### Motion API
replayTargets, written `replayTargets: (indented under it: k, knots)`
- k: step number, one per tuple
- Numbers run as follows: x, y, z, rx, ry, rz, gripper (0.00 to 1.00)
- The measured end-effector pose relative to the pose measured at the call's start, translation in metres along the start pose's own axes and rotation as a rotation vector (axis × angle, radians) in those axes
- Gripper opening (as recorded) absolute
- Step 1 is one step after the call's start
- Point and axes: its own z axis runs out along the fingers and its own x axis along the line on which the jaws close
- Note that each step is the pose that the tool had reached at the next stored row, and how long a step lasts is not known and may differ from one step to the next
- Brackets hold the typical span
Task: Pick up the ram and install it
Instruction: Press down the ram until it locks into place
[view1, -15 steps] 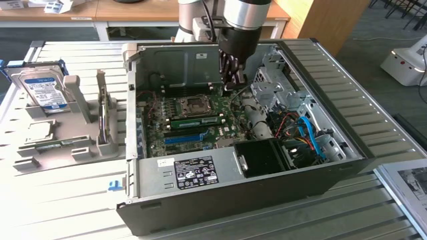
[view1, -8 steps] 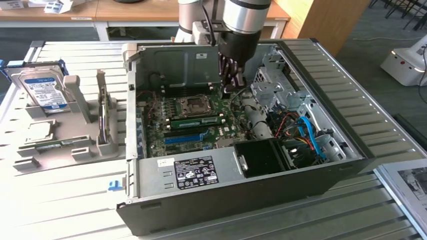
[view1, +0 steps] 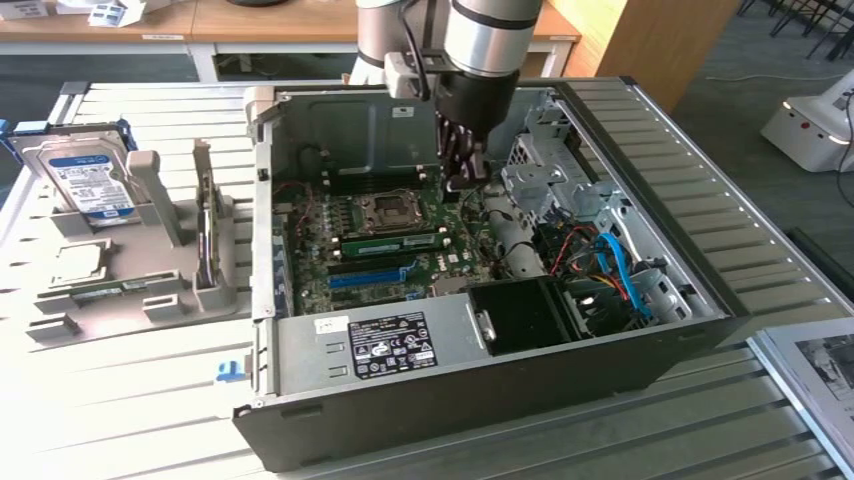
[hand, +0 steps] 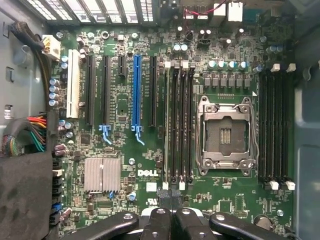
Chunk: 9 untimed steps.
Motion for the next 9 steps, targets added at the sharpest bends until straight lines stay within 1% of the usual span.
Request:
replayTargets:
  k: [9]
  knots:
    - [-0.0001, -0.0003, 0.0095, 0.0000, 0.0000, 0.000, 0.10]
